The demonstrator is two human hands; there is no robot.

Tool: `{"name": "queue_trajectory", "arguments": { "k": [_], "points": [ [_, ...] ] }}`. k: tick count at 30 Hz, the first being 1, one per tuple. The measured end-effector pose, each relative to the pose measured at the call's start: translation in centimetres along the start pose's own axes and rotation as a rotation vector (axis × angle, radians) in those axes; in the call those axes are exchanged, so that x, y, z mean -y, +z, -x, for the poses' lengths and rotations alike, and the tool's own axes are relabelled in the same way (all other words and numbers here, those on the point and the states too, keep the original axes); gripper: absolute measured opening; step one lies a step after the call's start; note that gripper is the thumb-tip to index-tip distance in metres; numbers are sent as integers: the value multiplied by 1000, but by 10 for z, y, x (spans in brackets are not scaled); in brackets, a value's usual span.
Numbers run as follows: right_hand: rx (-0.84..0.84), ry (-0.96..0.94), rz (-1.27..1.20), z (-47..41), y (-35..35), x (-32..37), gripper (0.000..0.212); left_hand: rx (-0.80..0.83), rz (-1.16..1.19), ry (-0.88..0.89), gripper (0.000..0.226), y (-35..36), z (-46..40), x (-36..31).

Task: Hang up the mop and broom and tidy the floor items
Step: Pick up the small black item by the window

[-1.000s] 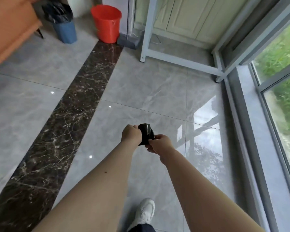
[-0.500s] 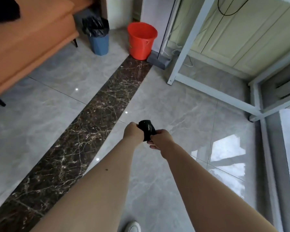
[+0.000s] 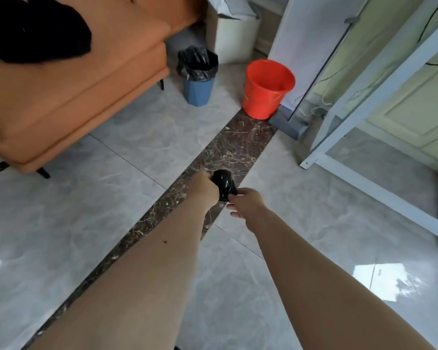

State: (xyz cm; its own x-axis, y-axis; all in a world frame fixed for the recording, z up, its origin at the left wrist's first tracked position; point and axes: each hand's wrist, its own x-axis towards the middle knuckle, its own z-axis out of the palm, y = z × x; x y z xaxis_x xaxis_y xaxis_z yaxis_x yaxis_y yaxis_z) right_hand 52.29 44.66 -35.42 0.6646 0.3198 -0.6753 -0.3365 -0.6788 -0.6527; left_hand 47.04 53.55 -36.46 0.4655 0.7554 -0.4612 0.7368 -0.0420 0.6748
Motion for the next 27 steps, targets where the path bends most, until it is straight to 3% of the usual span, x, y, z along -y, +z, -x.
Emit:
{"name": "queue_trajectory", "arguments": {
  "k": [4, 8, 11, 14, 19, 27],
  "points": [
    [-2, -8, 17, -41, 33, 54, 30, 5, -4, -19, 32, -34, -60, -13],
    [-24, -26, 33, -86, 52, 107, 11, -19, 23, 21, 29, -61, -123, -33],
    [-40, -38, 15, -127, 62, 147, 22, -66, 42, 11, 45, -74, -175, -55],
    [-52, -38, 17, -173, 67, 186, 5, -81, 73, 1, 32, -79, -227, -78],
    [-6, -33, 2, -251, 60, 247, 27, -109, 88, -16, 45, -79, -310, -122],
    [78, 23, -49, -358, 37, 332, 22, -131, 127, -72, 27, -70, -423, -194]
  ]
}}
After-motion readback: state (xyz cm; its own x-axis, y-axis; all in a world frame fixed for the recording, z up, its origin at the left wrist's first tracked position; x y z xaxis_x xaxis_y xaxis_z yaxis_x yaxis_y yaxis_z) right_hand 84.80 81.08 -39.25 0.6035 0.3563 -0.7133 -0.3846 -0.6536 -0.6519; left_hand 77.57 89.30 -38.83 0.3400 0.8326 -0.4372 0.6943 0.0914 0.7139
